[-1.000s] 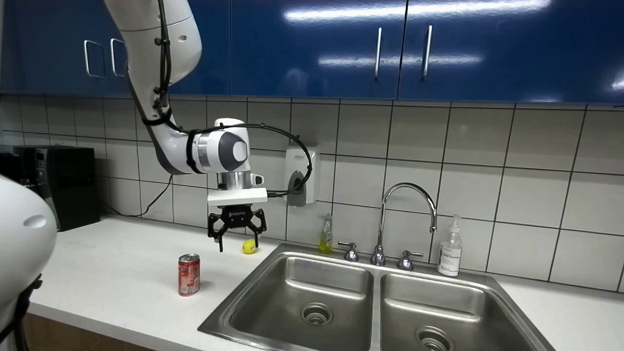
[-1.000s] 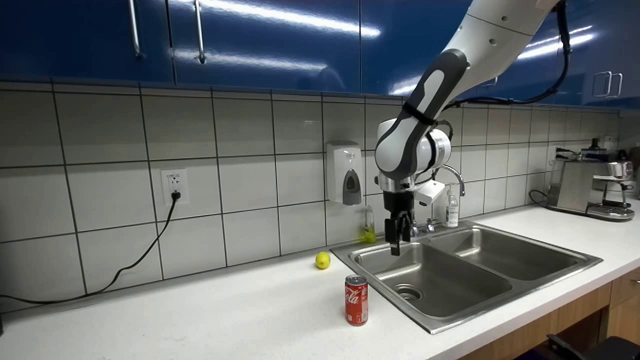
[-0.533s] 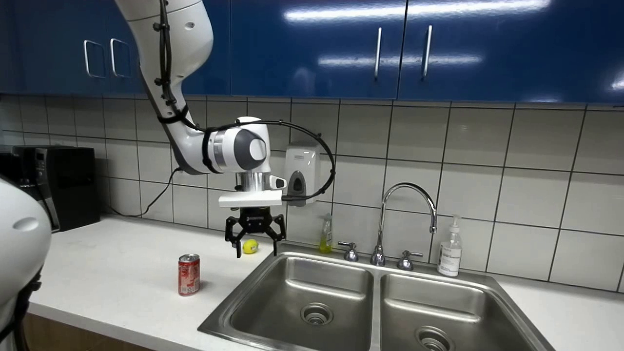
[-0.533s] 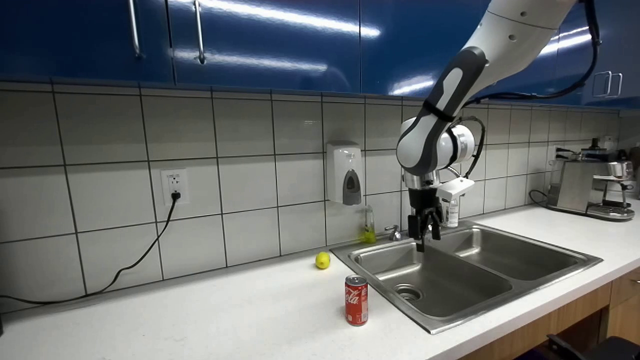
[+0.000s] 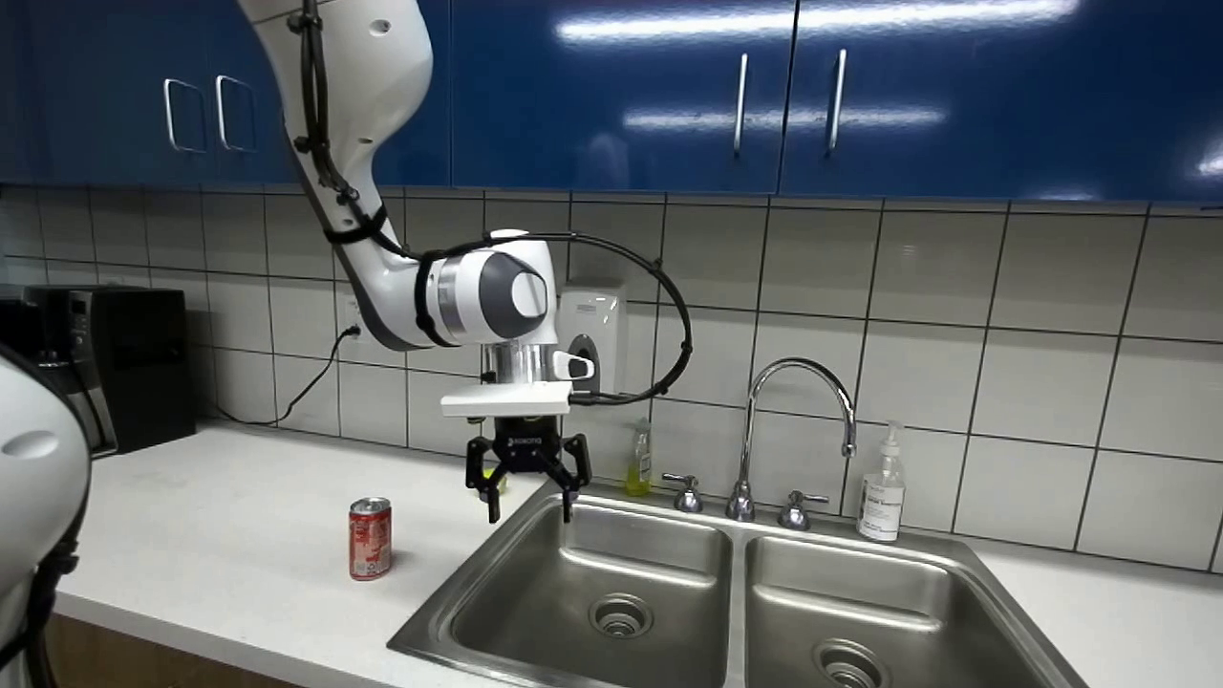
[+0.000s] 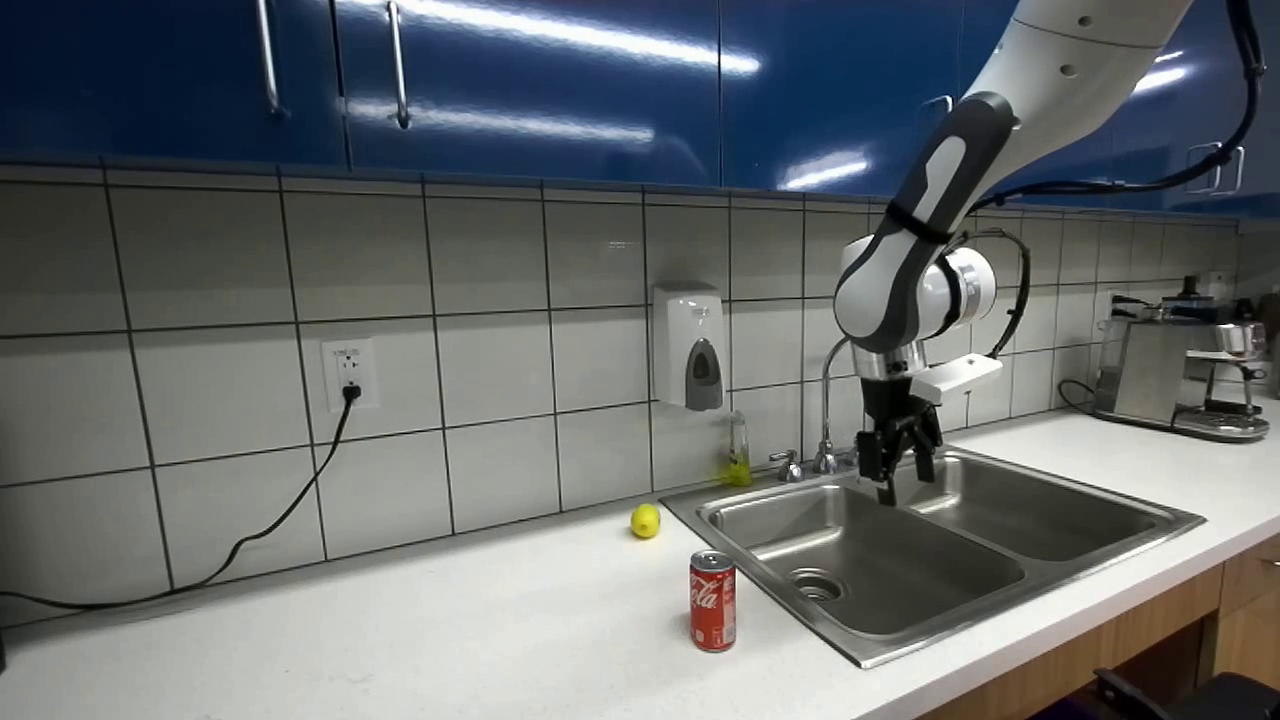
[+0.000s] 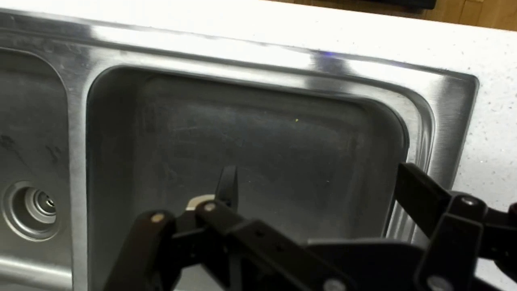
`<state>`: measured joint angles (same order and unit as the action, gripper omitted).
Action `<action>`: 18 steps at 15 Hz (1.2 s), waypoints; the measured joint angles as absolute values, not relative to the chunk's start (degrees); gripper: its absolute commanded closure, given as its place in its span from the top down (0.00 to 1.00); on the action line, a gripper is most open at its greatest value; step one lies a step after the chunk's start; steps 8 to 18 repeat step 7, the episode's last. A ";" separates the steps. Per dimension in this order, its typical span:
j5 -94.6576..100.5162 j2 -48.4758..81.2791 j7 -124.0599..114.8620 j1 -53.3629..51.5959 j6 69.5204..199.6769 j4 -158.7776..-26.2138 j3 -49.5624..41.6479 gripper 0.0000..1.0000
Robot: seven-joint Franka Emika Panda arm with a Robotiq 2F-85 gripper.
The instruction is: Remove the red can from the sink and put it on the counter
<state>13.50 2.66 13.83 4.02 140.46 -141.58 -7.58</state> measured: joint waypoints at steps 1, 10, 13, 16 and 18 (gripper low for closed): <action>13.50 2.62 13.64 4.08 140.46 -141.65 -7.62 1.00; 13.50 2.60 13.39 4.08 140.46 -141.65 -7.61 1.00; 13.50 2.60 13.39 4.08 140.46 -141.65 -7.61 1.00; 13.50 2.60 13.39 4.08 140.46 -141.65 -7.61 1.00; 13.50 2.60 13.39 4.08 140.46 -141.65 -7.61 1.00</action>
